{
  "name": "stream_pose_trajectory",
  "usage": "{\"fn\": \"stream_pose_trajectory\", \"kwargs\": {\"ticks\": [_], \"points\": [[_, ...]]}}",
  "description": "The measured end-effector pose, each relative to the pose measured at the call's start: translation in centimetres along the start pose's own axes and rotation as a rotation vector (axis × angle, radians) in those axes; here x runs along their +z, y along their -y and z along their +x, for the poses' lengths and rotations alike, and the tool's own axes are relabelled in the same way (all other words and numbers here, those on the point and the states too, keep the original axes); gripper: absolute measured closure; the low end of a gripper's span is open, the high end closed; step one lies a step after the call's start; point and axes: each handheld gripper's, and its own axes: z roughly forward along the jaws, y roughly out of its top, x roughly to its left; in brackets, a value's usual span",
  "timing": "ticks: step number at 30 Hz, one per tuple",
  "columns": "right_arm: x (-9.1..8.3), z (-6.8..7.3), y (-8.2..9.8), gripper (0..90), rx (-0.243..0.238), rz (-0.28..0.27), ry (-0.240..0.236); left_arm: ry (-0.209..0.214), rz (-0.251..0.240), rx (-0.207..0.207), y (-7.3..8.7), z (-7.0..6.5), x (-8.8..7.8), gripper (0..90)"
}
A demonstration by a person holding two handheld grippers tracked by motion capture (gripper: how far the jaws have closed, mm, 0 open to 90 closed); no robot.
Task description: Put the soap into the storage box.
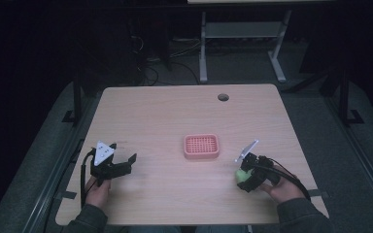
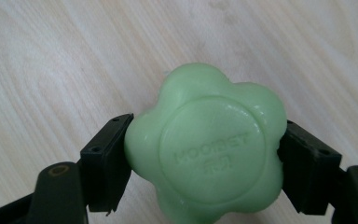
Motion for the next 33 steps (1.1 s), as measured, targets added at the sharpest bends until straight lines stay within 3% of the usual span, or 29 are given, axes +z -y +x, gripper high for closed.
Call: {"fn": "stream_pose_trajectory", "kwargs": {"ticks": [13,33], "points": [[-0.3,-0.7,-2.0,25.7,-0.006,-0.031,-0.029,0.001,0.003,-0.009,0.0,0.0,0.0,14.4],[-1.1,-0.9,-6.6,25.6,-0.073,-0.031,-0.048,-0.003,0.002,-0.012,0.0,0.2,-0.1,14.4]]}}
